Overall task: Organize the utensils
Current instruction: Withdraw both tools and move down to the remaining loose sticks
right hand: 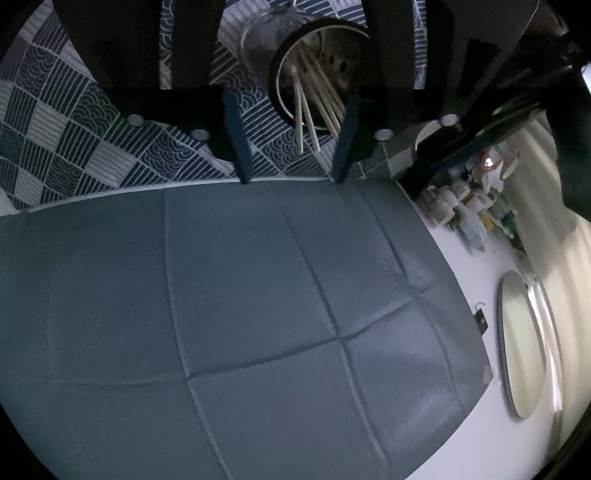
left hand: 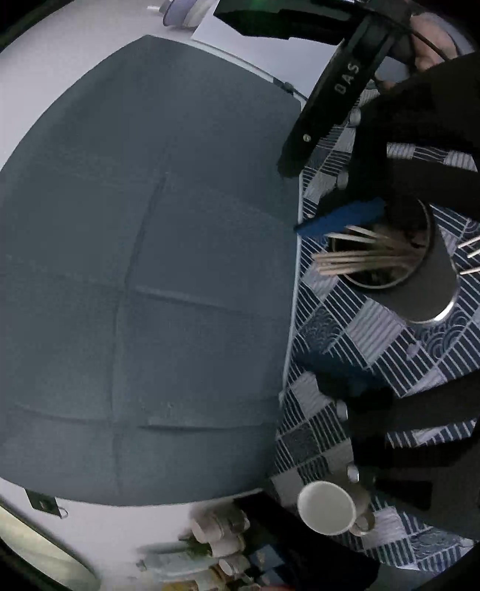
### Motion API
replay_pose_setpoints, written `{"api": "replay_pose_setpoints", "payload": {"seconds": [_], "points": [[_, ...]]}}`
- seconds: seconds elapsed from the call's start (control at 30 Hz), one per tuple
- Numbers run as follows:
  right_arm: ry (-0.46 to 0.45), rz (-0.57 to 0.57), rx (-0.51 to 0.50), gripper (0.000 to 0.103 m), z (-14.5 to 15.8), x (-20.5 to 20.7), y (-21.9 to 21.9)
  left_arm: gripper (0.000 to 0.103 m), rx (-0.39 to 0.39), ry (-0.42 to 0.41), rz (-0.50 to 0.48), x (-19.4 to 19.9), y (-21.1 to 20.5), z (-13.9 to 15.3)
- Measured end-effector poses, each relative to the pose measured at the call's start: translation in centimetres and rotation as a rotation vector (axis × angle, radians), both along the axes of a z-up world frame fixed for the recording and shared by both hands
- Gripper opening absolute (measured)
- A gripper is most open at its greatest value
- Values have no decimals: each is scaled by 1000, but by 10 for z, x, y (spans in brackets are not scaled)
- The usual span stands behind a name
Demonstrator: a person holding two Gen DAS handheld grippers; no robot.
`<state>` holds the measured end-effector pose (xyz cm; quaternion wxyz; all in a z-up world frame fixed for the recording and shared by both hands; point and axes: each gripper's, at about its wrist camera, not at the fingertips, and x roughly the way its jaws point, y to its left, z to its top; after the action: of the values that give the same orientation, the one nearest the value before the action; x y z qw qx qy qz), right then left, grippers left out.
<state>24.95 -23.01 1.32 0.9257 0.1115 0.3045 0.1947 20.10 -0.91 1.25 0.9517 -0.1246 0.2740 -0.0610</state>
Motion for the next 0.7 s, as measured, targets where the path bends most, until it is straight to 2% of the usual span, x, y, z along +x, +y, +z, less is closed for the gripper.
{"api": "replay_pose_setpoints", "payload": {"seconds": [0.03, 0.07, 0.13, 0.23, 0.47, 0.7], "points": [[2, -1, -2, 56, 0, -2, 0, 72, -1, 3, 8, -3, 1, -2], [6, -4, -10, 63, -1, -4, 0, 79, 1, 10, 12, -5, 2, -3], [16, 2, -22, 69, -3, -8, -2, 87, 19, 49, 27, -7, 2, -8], [12, 5, -45, 82, -8, -19, -7, 93, 20, 77, 33, -14, 4, -17], [57, -24, -65, 85, -29, -37, -23, 97, -3, 178, 82, -28, 13, -50], [118, -41, -59, 86, -54, -53, -40, 97, 56, 268, -7, -39, -4, -86]]}}
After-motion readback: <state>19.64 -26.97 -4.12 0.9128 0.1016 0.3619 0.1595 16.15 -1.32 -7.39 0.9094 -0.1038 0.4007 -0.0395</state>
